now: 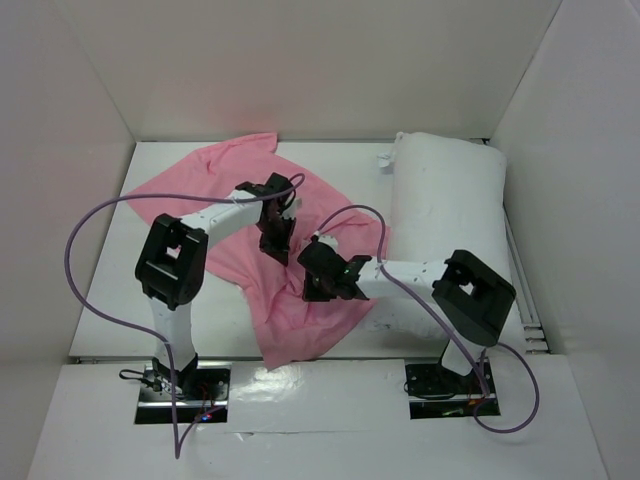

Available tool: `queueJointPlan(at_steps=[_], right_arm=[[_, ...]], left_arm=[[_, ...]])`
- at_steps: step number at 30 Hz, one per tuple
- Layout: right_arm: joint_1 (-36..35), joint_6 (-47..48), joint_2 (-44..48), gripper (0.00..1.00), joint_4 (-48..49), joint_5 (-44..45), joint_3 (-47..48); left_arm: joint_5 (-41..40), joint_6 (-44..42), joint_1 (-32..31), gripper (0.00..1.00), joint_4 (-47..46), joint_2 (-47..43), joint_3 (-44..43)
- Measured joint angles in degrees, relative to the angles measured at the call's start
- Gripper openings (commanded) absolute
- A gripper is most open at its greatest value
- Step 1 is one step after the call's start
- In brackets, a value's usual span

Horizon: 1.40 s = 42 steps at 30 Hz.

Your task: Put the pillow into the pillowcase

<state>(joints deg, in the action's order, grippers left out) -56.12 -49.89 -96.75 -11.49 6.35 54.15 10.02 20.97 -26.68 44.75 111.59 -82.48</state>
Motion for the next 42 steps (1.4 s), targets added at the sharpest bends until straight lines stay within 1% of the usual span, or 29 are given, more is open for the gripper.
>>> queueJointPlan(at_steps=[2, 3, 5, 7, 8, 9, 10, 18, 20, 24, 25, 26, 28, 29, 31, 33, 34, 35, 36, 37, 39, 40, 42], right_arm=[[0.0, 0.0, 0.7, 0.00, 0.1, 0.5, -0.4], [0.0, 0.0, 1.1, 0.00, 0.2, 0.8, -0.7], [0.0, -0.2, 2.1, 0.00, -0.1, 1.4, -1.4], [0.0, -0.5, 3.0, 0.00, -0.1, 2.0, -2.3], [0.0, -0.6, 3.4, 0.00, -0.1, 2.2, -2.9], [0.0, -0.8, 3.8, 0.00, -0.2, 2.4, -3.4], [0.0, -1.0, 4.2, 0.00, -0.2, 2.5, -4.0], [-1.2, -1.0, 6.1, 0.00, -1.0, 3.7, -4.7], [-2.5, -0.3, 6.0, 0.00, -1.8, 4.3, -4.7], [-5.6, 1.2, 4.6, 0.00, -4.2, 5.3, -3.8], [-5.9, 1.6, 3.8, 0.07, -4.8, 5.3, -3.2], [-6.2, 1.9, 3.0, 0.17, -5.5, 5.4, -2.5], [-6.4, 2.7, 1.2, 0.48, -8.0, 6.0, 0.1], [-6.4, 3.1, 0.7, 0.69, -9.0, 6.4, 1.4], [-6.3, 4.7, 1.0, 0.81, -12.3, 7.5, 4.2], [-5.8, 6.7, 2.0, 0.88, -16.2, 9.0, 8.2], [-5.6, 7.5, 2.8, 0.88, -18.1, 9.8, 10.5], [-5.0, 8.5, 3.8, 0.90, -20.0, 10.6, 13.1], [-4.0, 9.4, 5.0, 0.90, -21.4, 11.0, 15.5], [-2.5, 10.3, 6.3, 0.90, -22.7, 11.5, 17.9], [2.1, 12.1, 8.5, 0.87, -25.3, 12.5, 22.5], [4.6, 12.7, 9.5, 0.74, -26.2, 13.2, 24.1], [9.7, 14.1, 11.4, 0.61, -28.3, 14.6, 25.9]], left_arm=[[0.4, 0.0, 1.0, 0.01, 0.6, 0.0, -1.3], [0.9, 0.0, 1.8, 0.10, 1.1, 0.0, -2.3], [1.8, -0.3, 3.8, 0.18, 1.3, 0.0, -4.0], [2.6, -0.6, 5.5, 0.18, 1.3, 0.0, -5.3], [3.0, -0.9, 6.3, 0.13, 1.3, 0.0, -5.8], [3.4, -1.2, 6.9, 0.02, 1.2, 0.0, -6.0], [3.9, -1.5, 7.2, 0.00, 1.0, 0.0, -6.0], [6.9, -0.1, 6.7, 0.00, -0.2, -1.1, -3.3], [8.5, 0.6, 7.0, 0.00, -0.6, -3.3, -3.3], [12.3, 2.3, 9.1, 0.00, -1.2, -11.2, -5.6], [13.1, 2.8, 9.7, 0.00, -1.6, -12.8, -6.6], [14.1, 3.1, 10.3, 0.00, -2.1, -14.5, -7.7], [16.1, 3.4, 11.1, 0.00, -2.7, -16.9, -9.5], [16.7, 3.4, 11.3, 0.00, -2.9, -17.6, -10.0], [17.8, 3.4, 11.4, 0.00, -3.4, -18.3, -10.2], [18.6, 3.4, 11.4, 0.00, -3.5, -18.3, -9.4], [18.8, 3.4, 11.4, 0.02, -3.5, -18.3, -8.5], [18.8, 3.3, 11.4, 0.13, -3.4, -18.3, -7.5], [18.7, 3.2, 11.4, 0.41, -3.1, -18.2, -6.8], [18.4, 2.9, 11.4, 0.57, -2.8, -18.0, -6.1], [16.6, 3.0, 11.5, 0.69, -1.8, -17.6, -5.6], [15.4, 2.9, 11.6, 0.79, -1.5, -17.6, -5.6], [12.5, 2.9, 11.9, 0.81, -1.0, -17.6, -5.7]])
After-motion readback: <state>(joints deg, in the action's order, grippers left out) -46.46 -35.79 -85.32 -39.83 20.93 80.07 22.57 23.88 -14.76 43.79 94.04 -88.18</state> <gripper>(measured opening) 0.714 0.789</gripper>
